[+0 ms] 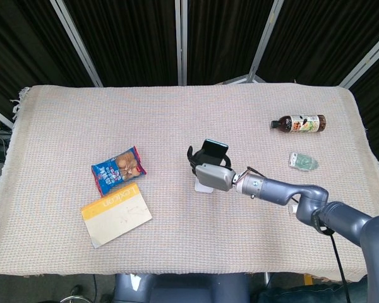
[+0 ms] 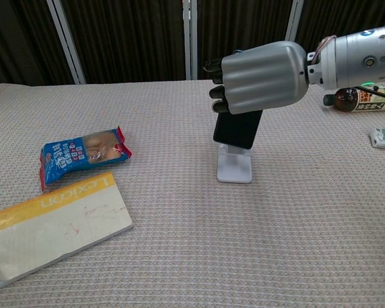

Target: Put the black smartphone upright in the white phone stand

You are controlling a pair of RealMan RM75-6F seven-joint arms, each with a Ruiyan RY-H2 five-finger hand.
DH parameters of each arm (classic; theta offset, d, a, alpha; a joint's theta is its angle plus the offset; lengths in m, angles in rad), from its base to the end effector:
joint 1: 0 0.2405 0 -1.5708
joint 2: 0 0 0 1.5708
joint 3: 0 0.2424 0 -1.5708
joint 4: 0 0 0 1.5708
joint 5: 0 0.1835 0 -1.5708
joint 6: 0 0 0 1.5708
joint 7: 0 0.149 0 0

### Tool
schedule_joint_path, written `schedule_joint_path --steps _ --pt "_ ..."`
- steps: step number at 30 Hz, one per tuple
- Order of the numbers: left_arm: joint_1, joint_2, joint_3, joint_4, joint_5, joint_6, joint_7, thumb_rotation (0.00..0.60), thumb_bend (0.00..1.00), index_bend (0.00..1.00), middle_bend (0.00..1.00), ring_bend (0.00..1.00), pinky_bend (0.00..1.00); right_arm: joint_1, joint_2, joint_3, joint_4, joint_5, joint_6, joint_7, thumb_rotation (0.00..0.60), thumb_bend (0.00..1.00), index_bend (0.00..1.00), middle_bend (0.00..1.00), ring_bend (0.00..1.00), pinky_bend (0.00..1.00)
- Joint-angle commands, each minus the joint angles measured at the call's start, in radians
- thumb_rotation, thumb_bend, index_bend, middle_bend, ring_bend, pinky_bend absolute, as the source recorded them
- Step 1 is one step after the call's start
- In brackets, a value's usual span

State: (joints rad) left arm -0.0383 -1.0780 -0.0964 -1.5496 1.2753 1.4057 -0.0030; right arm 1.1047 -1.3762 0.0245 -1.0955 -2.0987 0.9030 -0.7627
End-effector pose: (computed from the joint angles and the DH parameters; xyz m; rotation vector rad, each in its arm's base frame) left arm -0.3399 0.1730 0.2079 -1.1879 -0.9654 -0.6876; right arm -0.0666 -0.3721 0.0371 2.0580 1.2552 0.4324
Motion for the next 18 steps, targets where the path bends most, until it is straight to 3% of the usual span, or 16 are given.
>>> schedule_joint_path --steps 1,18 --pt "-0.001 -0.001 0.000 -0.001 0.000 0.000 0.003 0.600 0.00 0.00 0.00 0.00 0.00 0.000 0.005 -0.008 0.010 -0.002 0.008 0.005 0.600 0.22 0.51 0.55 0.45 0.26" --pt "-0.003 -0.006 0.001 -0.006 -0.002 0.000 0.021 0.600 0.00 0.00 0.00 0.00 0.00 -0.007 -0.027 -0.035 0.042 0.012 0.024 0.010 0.600 0.22 0.51 0.54 0.45 0.26"
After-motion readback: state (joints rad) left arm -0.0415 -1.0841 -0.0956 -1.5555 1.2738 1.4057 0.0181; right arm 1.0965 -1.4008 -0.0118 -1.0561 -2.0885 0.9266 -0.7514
